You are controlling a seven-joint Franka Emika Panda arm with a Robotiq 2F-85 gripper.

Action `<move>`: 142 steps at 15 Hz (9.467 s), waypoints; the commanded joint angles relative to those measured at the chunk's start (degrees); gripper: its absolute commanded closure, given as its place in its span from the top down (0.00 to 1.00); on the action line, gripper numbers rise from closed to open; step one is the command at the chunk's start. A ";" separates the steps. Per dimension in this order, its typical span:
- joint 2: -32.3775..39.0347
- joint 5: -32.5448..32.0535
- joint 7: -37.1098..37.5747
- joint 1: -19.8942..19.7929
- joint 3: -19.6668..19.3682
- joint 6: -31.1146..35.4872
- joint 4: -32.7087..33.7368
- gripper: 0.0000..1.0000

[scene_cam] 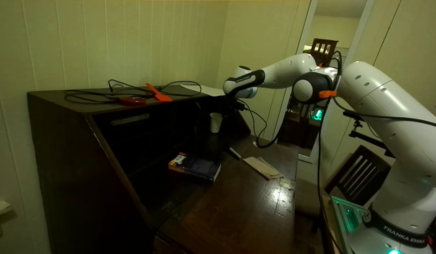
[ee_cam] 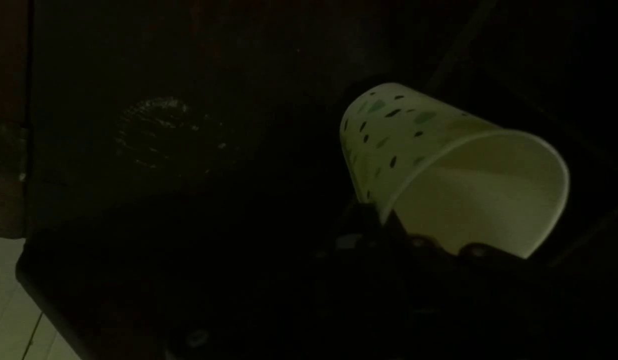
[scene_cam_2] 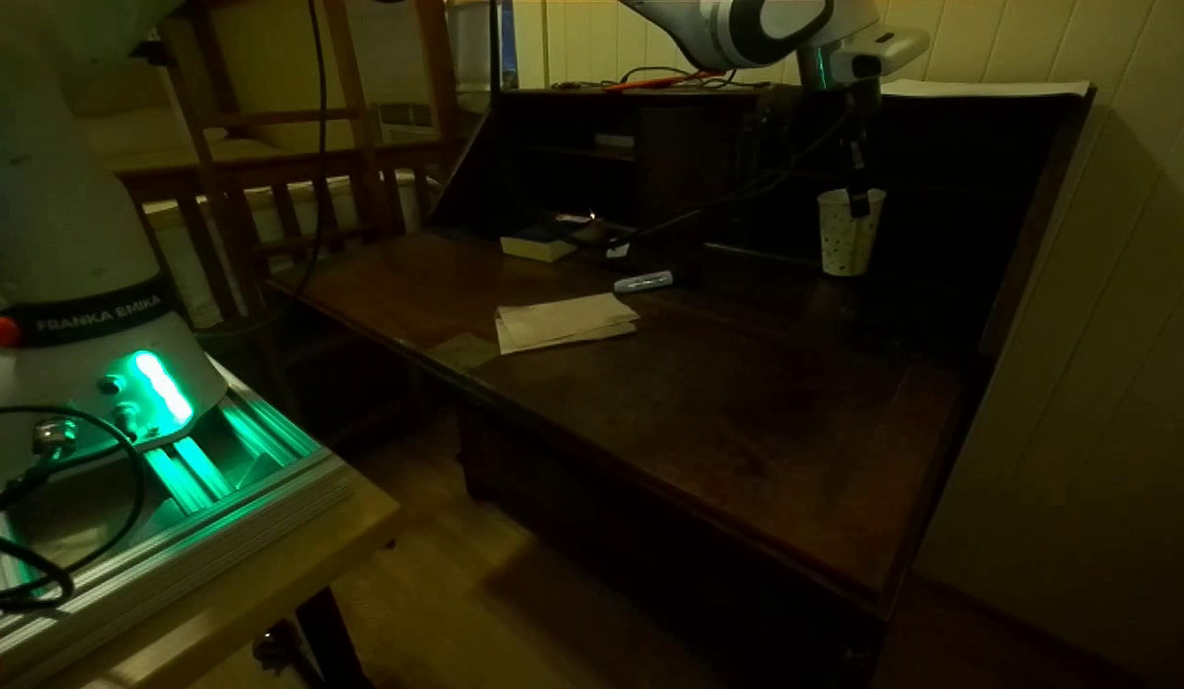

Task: Move the cup backwards

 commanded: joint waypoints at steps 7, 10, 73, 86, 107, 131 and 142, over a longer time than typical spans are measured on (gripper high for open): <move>4.36 0.01 3.94 -1.27 0.76 -2.47 8.30 0.30; 5.61 -0.15 4.43 -1.40 1.00 -2.29 10.00 0.49; -7.46 -3.10 -28.66 0.11 5.32 38.79 -27.85 0.31; -9.65 -8.79 -39.58 -5.44 12.35 35.51 -29.46 0.00; -1.44 -13.78 -38.81 -3.06 4.20 38.69 -20.45 0.00; 1.86 -13.79 -39.46 -4.50 11.07 41.52 -14.32 0.00; -6.53 -13.96 -42.53 -7.07 12.97 37.23 -22.75 0.00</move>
